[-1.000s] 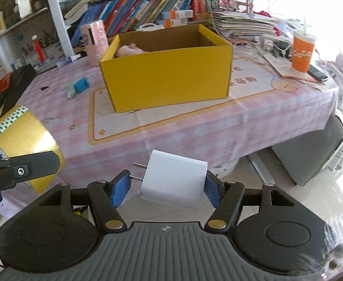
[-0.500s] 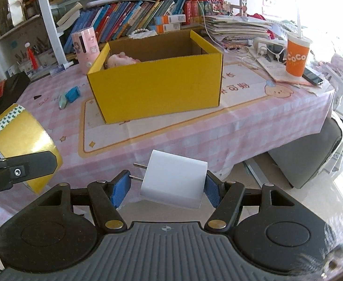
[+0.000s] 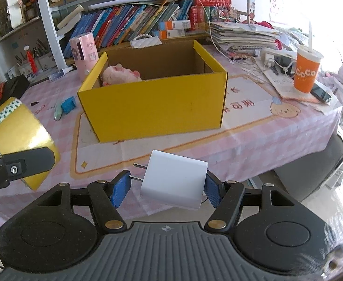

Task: Organize objects

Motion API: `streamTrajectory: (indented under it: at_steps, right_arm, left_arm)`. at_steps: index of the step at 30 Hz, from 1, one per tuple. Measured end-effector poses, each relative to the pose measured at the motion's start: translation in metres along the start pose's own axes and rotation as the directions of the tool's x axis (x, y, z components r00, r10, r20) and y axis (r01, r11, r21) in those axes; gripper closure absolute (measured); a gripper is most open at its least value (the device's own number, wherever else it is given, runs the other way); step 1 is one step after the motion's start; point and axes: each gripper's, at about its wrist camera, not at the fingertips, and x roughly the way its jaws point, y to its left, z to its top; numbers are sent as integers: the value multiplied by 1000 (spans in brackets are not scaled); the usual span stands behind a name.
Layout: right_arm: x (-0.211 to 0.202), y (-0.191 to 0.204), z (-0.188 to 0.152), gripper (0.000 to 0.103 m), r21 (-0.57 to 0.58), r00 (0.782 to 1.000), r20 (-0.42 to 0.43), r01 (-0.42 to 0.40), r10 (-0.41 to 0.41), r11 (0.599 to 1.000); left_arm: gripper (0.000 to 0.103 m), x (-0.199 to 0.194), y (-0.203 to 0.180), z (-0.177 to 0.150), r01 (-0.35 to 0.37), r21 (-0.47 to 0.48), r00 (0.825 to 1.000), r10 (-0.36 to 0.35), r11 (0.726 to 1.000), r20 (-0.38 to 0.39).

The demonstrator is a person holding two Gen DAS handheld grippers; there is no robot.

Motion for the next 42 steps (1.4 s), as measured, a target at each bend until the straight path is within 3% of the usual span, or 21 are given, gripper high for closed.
streamTrajectory:
  at_steps: [6, 13, 20, 25, 32, 42]
  right_arm:
    - [11, -10, 30, 39, -26, 998, 51, -21, 22, 999]
    - [28, -33, 90, 39, -35, 987, 155, -40, 45, 999]
    - [61, -53, 142, 39, -73, 978, 190, -71, 84, 995]
    - [93, -60, 163, 39, -102, 980, 153, -112, 127, 988]
    - [141, -60, 182, 39, -137, 983, 39, -172, 179, 975]
    - [193, -56, 204, 39, -183, 972, -71, -235, 225, 955]
  left_arm:
    - [12, 19, -7, 28, -13, 14, 999, 12, 1000, 44]
    - [12, 49, -17, 63, -63, 52, 992, 57, 997, 111]
    - [12, 89, -29, 83, -110, 72, 989, 102, 991, 108]
    - [12, 122, -35, 88, -138, 97, 989, 132, 986, 62]
    - [11, 154, -31, 98, -175, 83, 985, 174, 981, 18]
    - [11, 191, -28, 92, -209, 107, 972, 218, 972, -87]
